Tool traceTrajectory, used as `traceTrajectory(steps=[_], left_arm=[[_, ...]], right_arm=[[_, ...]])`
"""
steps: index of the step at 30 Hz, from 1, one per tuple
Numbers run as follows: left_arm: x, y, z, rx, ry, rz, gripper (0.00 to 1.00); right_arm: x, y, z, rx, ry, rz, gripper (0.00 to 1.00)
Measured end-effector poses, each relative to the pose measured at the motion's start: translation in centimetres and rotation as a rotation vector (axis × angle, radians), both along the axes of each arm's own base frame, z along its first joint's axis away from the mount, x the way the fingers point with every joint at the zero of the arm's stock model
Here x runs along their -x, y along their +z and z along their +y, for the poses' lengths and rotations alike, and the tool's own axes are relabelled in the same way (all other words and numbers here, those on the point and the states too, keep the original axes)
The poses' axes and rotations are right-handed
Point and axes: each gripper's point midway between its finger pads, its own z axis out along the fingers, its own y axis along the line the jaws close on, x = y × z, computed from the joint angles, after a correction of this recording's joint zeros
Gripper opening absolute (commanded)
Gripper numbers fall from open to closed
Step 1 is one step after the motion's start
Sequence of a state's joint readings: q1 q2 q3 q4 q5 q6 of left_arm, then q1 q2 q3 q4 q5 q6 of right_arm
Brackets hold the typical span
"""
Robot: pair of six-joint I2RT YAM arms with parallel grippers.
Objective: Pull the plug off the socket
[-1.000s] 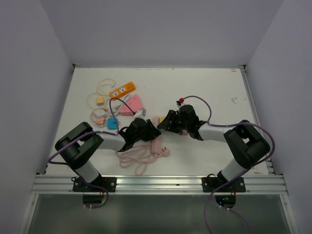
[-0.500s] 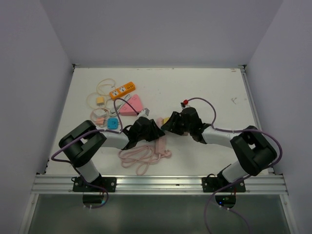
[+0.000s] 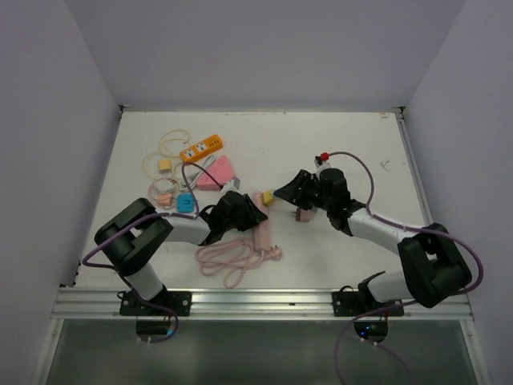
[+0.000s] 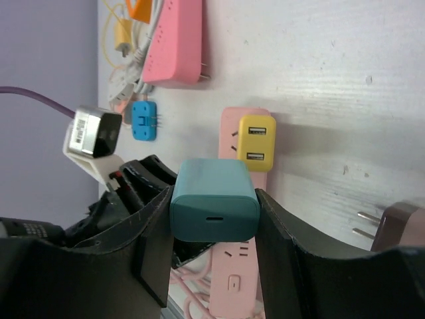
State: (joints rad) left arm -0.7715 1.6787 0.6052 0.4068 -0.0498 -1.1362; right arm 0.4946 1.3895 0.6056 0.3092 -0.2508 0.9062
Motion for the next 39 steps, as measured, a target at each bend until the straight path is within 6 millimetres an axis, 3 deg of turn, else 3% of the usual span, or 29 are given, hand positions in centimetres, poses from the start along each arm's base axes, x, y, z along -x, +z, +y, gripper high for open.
traceTrajectory(steps=[3, 7, 14, 17, 23, 26, 27, 29, 30, 33, 39], left_arm=[[-0.1, 0.0, 0.1, 0.0, 0.009, -0.001, 0.0], [-0.1, 0.0, 0.2, -0.001, 0.013, -0.004, 0.0], [0.0, 0.1, 0.8, -0.001, 0.017, -0.021, 0.0], [0.0, 0.1, 0.8, -0.001, 0.004, -0.034, 0.0], [0.1, 0.1, 0.8, 0.002, -0.014, -0.052, 0.0], [0.2, 0.1, 0.9, 0.001, -0.021, -0.059, 0.0], [0.2, 0.2, 1.0, 0.0, -0.025, -0.061, 0.0], [0.3, 0.2, 1.0, 0.003, -0.028, -0.064, 0.0], [0.3, 0.2, 0.9, 0.004, -0.031, -0.065, 0.0], [0.4, 0.2, 0.9, 0.005, -0.04, -0.069, 0.0], [0.5, 0.2, 0.8, 0.006, -0.048, -0.074, 0.0]], right_arm=[[-0.6, 1.4, -0.4, -0.036, -0.001, -0.037, 0.0], [-1.1, 1.7, -1.6, -0.035, -0.016, -0.039, 0.0], [-4.0, 1.5, -8.5, 0.023, -0.202, -0.042, 0.0], [-5.0, 0.1, -11.1, 0.057, -0.258, -0.019, 0.0], [-4.8, -5.6, -12.2, 0.089, -0.252, 0.137, 0.05], [-4.5, -6.8, -12.0, 0.089, -0.238, 0.178, 0.22], [-4.4, -6.8, -11.9, 0.086, -0.233, 0.181, 0.35], [-4.4, -6.7, -11.9, 0.085, -0.232, 0.175, 0.5], [-4.5, -6.7, -12.0, 0.085, -0.234, 0.174, 0.65], [-4.4, -6.5, -12.4, 0.097, -0.243, 0.168, 0.79], [-4.0, -5.7, -13.4, 0.145, -0.268, 0.155, 0.9]])
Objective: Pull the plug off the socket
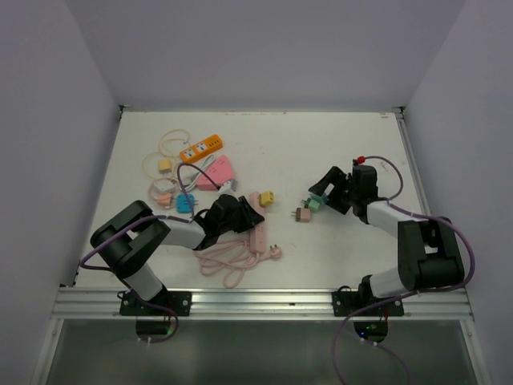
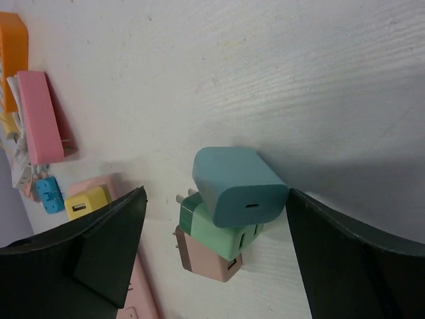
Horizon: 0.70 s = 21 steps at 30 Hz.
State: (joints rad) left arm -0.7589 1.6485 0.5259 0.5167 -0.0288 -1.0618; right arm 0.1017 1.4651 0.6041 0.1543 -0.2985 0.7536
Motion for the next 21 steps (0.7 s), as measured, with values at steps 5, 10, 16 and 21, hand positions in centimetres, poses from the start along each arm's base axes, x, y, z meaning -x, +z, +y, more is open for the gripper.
traceTrajectory(steps=[5, 10, 16, 21], left_arm=[[0.0, 0.0, 0.0, 0.0, -0.004, -0.002, 0.0], [0.0, 0.0, 0.0, 0.0, -0.008, -0.003, 0.0], [0.0, 0.0, 0.0, 0.001, -0.009, -0.002, 0.0], [0.0, 0.0, 0.0, 0.002, -0.012, -0.002, 0.0]], right_arm=[[0.4, 2.0, -0.6, 0.029, -0.018, -0.037, 0.91], [0.4, 4.9, -1.5, 0.064, -0.056, -0.116, 0.92], [0.7, 6.5, 0.2, 0.067, -0.01, -0.161, 0.9], [2.1, 6.5, 6.0, 0.033, 0.156, -0.18, 0.87]])
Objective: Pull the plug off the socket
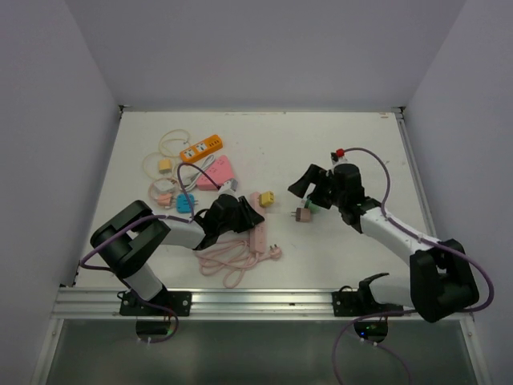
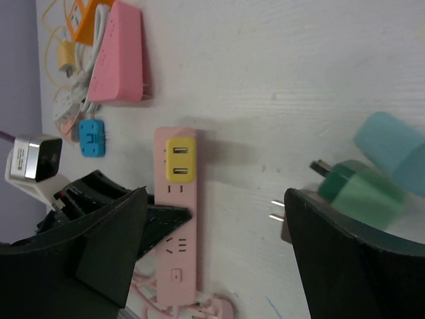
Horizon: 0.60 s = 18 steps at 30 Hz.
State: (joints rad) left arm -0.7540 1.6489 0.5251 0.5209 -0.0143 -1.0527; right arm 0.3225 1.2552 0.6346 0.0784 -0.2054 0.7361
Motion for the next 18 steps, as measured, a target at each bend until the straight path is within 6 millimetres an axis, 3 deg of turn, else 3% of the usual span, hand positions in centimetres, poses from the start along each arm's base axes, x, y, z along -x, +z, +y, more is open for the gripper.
traceTrajectory(steps=[5, 13, 18], left_arm=[[0.1, 0.0, 0.0, 0.003, -0.002, -0.001, 0.0], [0.1, 0.0, 0.0, 0.006, -0.005, -0.002, 0.0], [0.1, 0.0, 0.0, 0.006, -0.006, -0.003, 0.0]], right_arm=[[0.6, -1.1, 5.2, -0.034, 0.119, 0.031, 0.86], [-0.6, -3.5, 9.7, -0.041, 0.177, 0.095, 0.84], [-0.5, -4.7, 11.4, -0.034, 0.203, 0.121, 0.73]])
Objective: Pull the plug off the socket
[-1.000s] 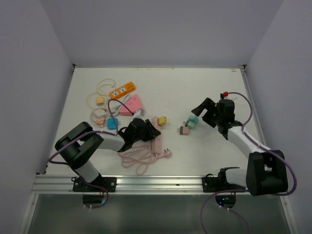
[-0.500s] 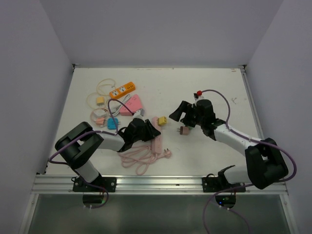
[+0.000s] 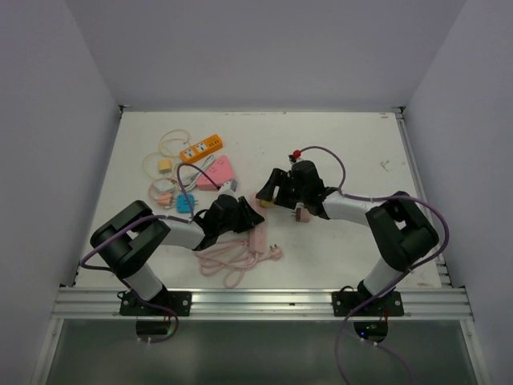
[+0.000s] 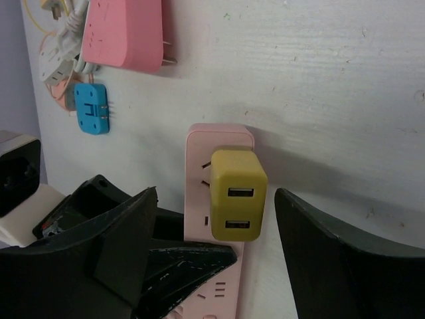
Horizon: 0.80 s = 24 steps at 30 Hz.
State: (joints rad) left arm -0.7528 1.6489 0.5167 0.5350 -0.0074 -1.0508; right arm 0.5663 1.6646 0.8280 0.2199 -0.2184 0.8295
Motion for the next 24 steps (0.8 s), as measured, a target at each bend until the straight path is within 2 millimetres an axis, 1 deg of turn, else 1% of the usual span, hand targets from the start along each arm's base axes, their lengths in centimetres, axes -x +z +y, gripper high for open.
traceTrajectory(steps=[1, 2, 4, 5, 6, 7, 9, 10, 11, 12, 18, 24], left_arm=[[0.0, 0.0, 0.0, 0.0, 0.0, 0.0, 0.0], [0.0, 0.0, 0.0, 0.0, 0.0, 0.0, 0.0], [0.0, 0.0, 0.0, 0.0, 0.0, 0.0, 0.0], [0.0, 0.0, 0.0, 0.0, 0.0, 0.0, 0.0], [0.0, 0.0, 0.0, 0.0, 0.0, 0.0, 0.0], [0.0, 0.0, 0.0, 0.0, 0.0, 0.0, 0.0], [0.0, 0.0, 0.0, 0.0, 0.0, 0.001, 0.0], [0.0, 0.0, 0.0, 0.0, 0.0, 0.001, 0.0], [0.0, 0.0, 0.0, 0.0, 0.0, 0.001, 0.0], [0.0, 0.0, 0.0, 0.0, 0.001, 0.001, 0.0], [0.0, -0.1, 0.0, -0.002, 0.002, 0.006, 0.0], [0.8, -0.1, -0.7, 0.001, -0.032, 0.021, 0.0]], right_arm=[[0.0, -0.2, 0.1, 0.001, 0.003, 0.003, 0.69], [0.0, -0.3, 0.2, 0.002, 0.004, 0.004, 0.61], [0.0, -0.6, 0.2, 0.006, 0.003, 0.011, 0.52], [0.0, -0.8, 0.2, 0.007, 0.002, 0.014, 0.41], [0.0, -0.9, 0.2, 0.009, 0.003, 0.014, 0.34], [0.0, -1.0, 0.2, 0.01, 0.001, 0.017, 0.24], [0.0, -1.2, 0.0, 0.012, -0.005, 0.024, 0.14], [0.0, -1.2, 0.0, 0.014, -0.008, 0.025, 0.05], [0.0, -1.2, 0.0, 0.014, -0.008, 0.024, 0.01], [0.0, -1.2, 0.0, 0.015, -0.009, 0.023, 0.0], [0.0, -1.0, -0.3, 0.025, -0.017, 0.015, 0.0], [1.1, -0.9, -1.5, 0.042, -0.037, 0.012, 0.0]])
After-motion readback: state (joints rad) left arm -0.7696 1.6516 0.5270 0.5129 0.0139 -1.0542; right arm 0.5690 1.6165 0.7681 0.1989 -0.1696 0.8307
